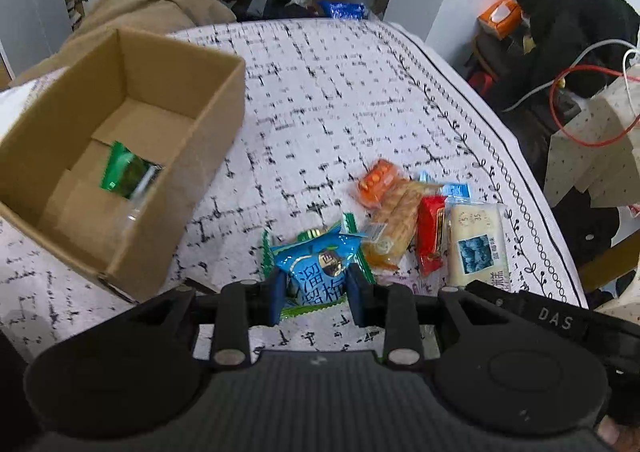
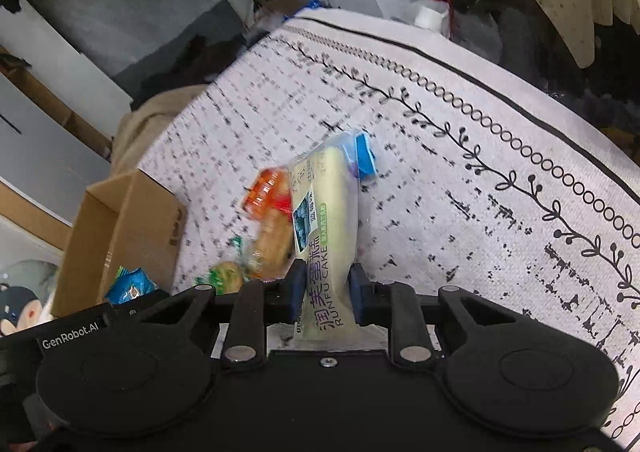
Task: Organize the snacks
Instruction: 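Carry the cake bar and blue packet into the box and release both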
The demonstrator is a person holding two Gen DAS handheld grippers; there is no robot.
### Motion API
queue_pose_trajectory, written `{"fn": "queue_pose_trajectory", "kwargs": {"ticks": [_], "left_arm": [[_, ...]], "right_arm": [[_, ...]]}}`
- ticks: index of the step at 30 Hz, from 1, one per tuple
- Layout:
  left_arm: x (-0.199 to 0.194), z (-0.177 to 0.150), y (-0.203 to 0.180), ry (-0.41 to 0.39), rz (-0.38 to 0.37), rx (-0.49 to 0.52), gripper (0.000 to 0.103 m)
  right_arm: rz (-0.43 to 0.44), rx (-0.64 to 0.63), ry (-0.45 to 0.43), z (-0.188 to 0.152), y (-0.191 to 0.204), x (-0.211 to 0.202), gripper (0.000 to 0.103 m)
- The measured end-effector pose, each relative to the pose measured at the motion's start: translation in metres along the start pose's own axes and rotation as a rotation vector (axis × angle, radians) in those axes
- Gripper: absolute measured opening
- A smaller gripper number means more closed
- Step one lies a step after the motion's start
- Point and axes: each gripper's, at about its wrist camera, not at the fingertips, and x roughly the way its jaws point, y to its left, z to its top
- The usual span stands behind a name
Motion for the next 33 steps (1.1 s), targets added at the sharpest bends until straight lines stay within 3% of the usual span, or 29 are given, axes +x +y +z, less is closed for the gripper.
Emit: {"fn": "queue_pose_trajectory", "kwargs": {"ticks": [18,33], "left_arm": [[-0.057,0.013,0.029,-0.117,0.036,-0.037,0.031],[-0.08,0.031,0.067,-0.166,0.061,-0.078,0.031]], "right_arm": [[0.157,0.009,-0.086,0.001,0.027,-0.028,0.023],[0.27,-0.061,-0.073,-0.004,0.089,-0.013,0.023]]}}
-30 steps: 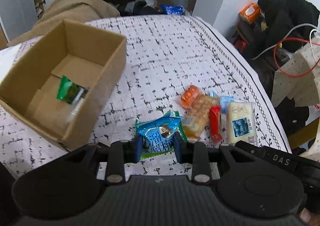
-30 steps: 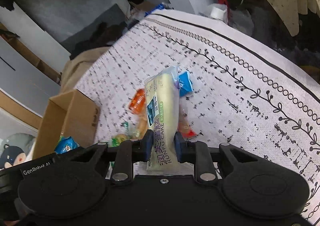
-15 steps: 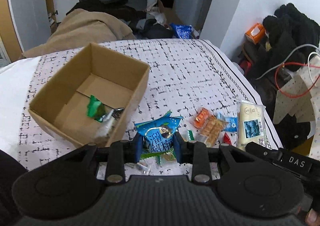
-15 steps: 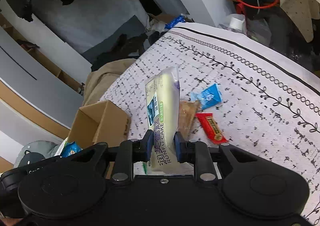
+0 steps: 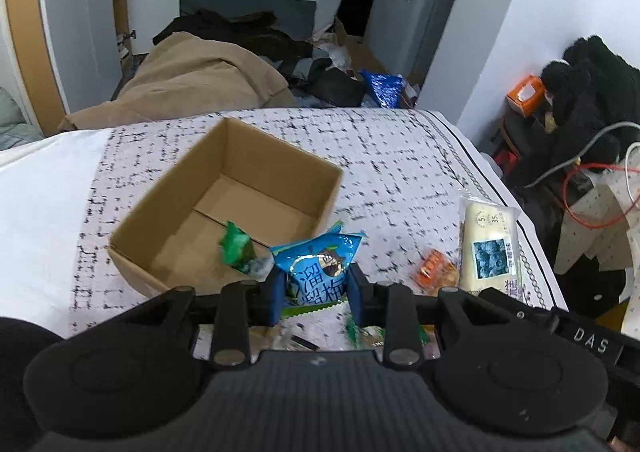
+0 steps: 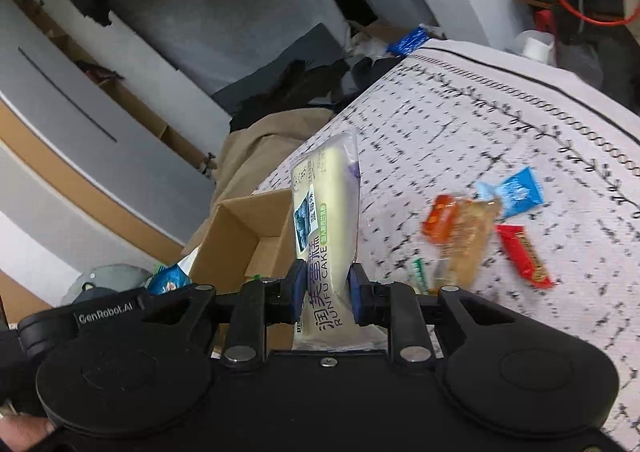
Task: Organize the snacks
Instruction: 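Carry the cake bar and blue packet into the box and release both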
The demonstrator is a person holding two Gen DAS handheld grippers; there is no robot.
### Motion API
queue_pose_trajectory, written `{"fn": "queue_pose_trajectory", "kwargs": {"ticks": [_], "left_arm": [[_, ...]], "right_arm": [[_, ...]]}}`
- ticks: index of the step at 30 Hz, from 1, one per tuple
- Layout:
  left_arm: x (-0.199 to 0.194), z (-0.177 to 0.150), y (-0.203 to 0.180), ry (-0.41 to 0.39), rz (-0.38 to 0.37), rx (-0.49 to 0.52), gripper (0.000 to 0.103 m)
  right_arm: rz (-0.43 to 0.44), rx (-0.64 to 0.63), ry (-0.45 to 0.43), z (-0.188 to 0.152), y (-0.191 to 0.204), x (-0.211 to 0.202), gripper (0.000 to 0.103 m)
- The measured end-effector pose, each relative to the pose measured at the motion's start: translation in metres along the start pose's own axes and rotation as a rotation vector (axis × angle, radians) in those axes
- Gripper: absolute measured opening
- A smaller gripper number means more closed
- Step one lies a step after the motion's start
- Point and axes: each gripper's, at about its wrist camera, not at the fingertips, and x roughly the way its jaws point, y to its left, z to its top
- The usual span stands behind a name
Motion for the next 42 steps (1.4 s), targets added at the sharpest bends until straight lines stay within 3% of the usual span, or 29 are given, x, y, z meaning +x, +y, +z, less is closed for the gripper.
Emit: {"fn": "queue_pose_trajectory", "kwargs": {"ticks": [17,26,31,35,38,42], "left_arm": [[0.017,0.03,0.071,0.023,0.033,-0.105,0.031],[0.031,0.035,0.098,0.062,0.026,-0.146,0.032],[0.037,0.041,0.115,0.091,0.012,-0.179,0.042],[0.038,0.043,0.124,0.095,0.036,-0.185,0.048],[0.039,0.045,0.127,0.11,0.039,-0.183,0.05],[0.039,0.045,0.128,0.118,0.042,-0.179,0.062]], "right_arm": [[0.073,-0.012,0.03,-0.01,0.053,0.043,0.023],[0.059,-0.021,0.049,-0.02,0.077,0.074,0.023],[0.072,-0.017,0.046,-0.022,0.086,0.087,0.023],[0.097,-0.029,0.052,-0.026,0.094,0.095,0.03],[0.126,-0.084,0.045,-0.028,0.103,0.093,0.063],[0.103,-0.091,0.051,-0.027,0.101,0.087,0.063]]}}
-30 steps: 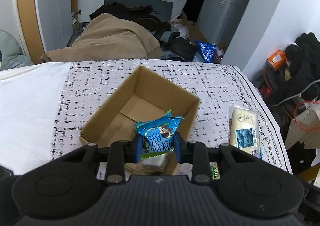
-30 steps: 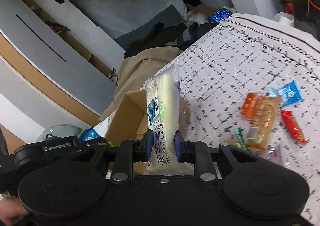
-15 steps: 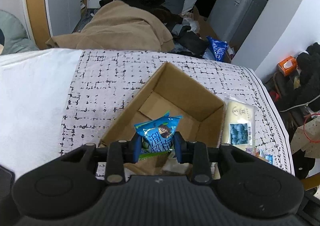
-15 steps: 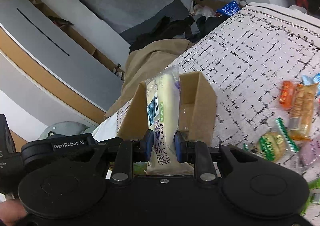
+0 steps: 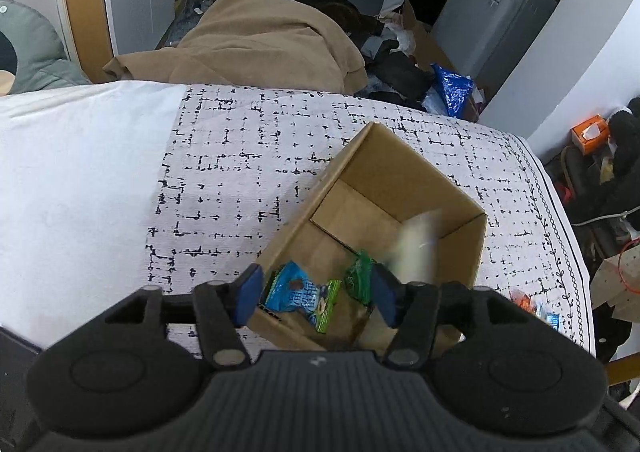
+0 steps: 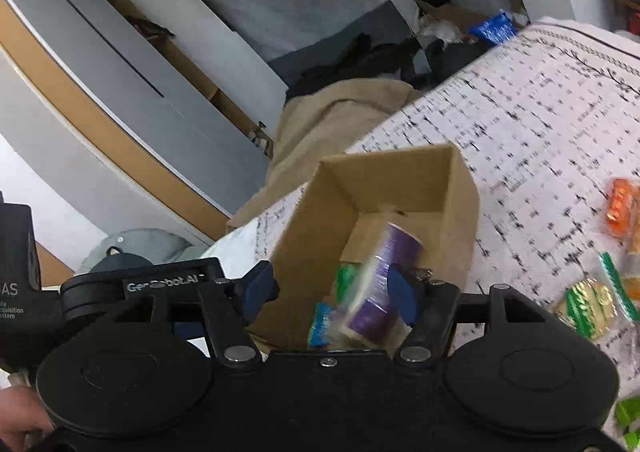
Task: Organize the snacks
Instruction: 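Carry the cake bar and blue packet into the box and release both, then move both open tools back over the remaining snacks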
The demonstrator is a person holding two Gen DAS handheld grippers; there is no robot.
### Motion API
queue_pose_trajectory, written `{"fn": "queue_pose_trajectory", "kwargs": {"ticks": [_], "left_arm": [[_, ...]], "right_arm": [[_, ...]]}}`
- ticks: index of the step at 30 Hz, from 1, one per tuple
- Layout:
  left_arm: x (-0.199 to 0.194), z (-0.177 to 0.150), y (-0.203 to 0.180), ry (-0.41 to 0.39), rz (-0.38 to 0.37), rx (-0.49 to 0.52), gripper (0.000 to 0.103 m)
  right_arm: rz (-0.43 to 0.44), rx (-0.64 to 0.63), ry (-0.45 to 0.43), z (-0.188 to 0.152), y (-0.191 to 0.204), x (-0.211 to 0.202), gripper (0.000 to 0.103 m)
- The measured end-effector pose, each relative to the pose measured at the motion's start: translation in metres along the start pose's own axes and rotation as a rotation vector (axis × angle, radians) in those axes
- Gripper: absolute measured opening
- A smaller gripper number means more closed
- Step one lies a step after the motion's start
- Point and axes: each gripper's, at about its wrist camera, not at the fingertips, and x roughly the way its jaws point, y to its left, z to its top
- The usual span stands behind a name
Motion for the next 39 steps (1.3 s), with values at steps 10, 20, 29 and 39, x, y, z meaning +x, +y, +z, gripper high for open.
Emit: {"fn": "queue_pose_trajectory", "kwargs": {"ticks": [10,20,29,39], "left_arm": [[-0.002,-0.007,-0.007,0.016,0.01,0.034,0.081],[-0.007,-0.018,-0.024,0.014,0.015,0.071,0.082],[-0.016,-0.037,-0.049,0.007,0.008,0.113,0.083],[-0.027,-0.059,-0.075,-0.001,0.002,0.144,0.092]], "right_arm": [[-0.127,0.028,0.005,0.005,-0.015,-0.031,0.063],[-0.194,0.019,-0.009,0.006,-0.029,-0.067,0.072],[-0.21,0.025,-0.033,0.003,-0.045,-0.098,0.084],[-0.23,0.071,-0.066,-0.001,-0.061,-0.13,0.102]]}}
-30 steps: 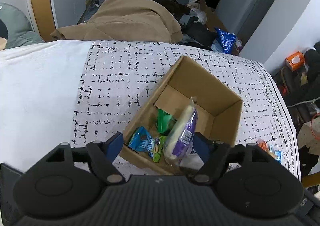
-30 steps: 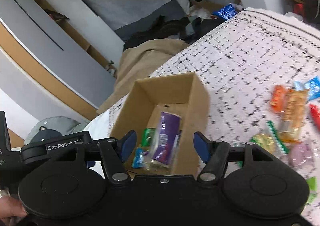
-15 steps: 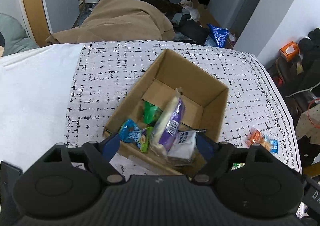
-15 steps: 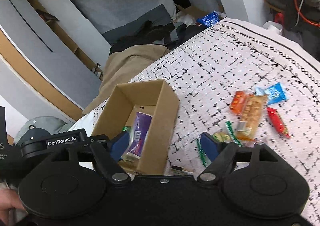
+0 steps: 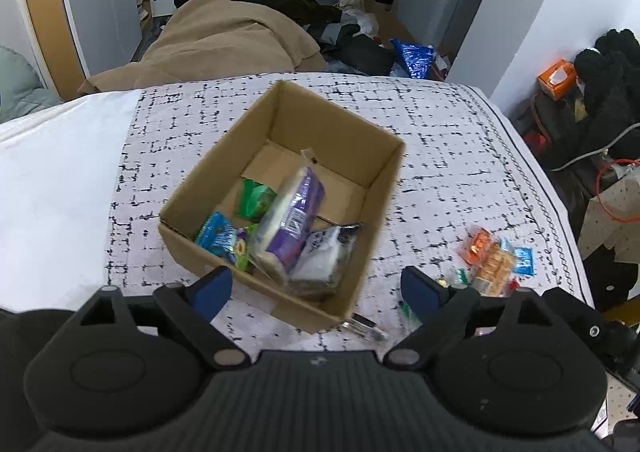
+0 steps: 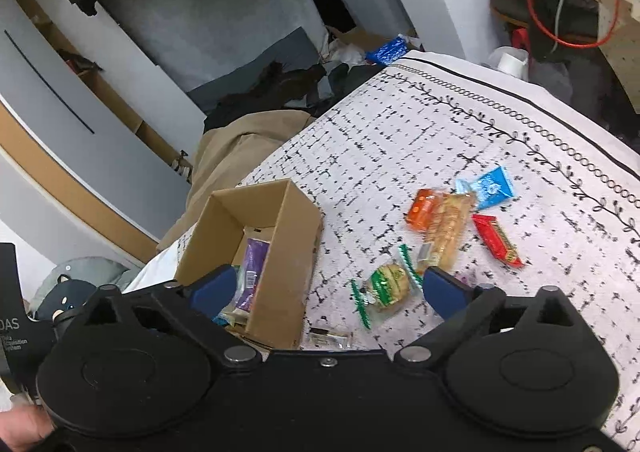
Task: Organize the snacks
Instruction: 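Move both open tools back over the remaining snacks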
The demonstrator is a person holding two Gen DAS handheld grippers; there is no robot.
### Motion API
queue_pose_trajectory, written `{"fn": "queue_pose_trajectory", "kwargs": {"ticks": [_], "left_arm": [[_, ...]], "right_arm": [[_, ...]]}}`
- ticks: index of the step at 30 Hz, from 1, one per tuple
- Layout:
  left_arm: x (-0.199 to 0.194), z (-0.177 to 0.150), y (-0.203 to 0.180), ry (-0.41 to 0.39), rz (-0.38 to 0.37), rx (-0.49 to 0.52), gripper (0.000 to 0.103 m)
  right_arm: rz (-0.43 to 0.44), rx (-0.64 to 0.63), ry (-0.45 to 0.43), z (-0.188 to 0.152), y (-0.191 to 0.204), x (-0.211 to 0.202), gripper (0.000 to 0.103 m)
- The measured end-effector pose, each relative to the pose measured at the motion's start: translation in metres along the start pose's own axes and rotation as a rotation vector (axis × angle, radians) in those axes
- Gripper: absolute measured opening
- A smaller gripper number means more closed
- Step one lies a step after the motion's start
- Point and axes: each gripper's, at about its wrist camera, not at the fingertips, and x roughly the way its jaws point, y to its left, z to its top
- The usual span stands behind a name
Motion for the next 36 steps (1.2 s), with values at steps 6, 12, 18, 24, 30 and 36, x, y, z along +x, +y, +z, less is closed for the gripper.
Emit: {"fn": "queue_pose_trajectory", "kwargs": {"ticks": [6,12,18,24,30,36], "left_arm": [[-0.007,-0.008,-0.014,-0.007,0.0,-0.008,0.095],[-0.013,-0.017,-0.026,-0.01,-0.001,-0.006,0.096],[-0.016,-0.027,-0.037,-0.024,0.016,0.014,0.096],[-0.016,-0.038,-0.045,-0.025,-0.001,0.023,0.096],[-0.015,-0.043,-0.05,-0.029,-0.033,0.022,0.094],[-0.008,-0.046,-0.052,-0.03,-0.044,0.004,0.09]], "right_arm": [[-0.022,0.025,0.005,0.0,-0.017,-0.009,0.103],[-0.052,0.032,-0.004,-0.001,-0.03,-0.018,0.103],[-0.058,0.018,-0.014,-0.006,-0.034,-0.025,0.103],[-0.098,0.034,0.002,-0.009,-0.043,-0.023,0.101],[-0.105,0.106,0.059,-0.014,-0.062,-0.006,0.086],[-0.087,0.153,0.104,-0.019,-0.069,0.007,0.074]]}}
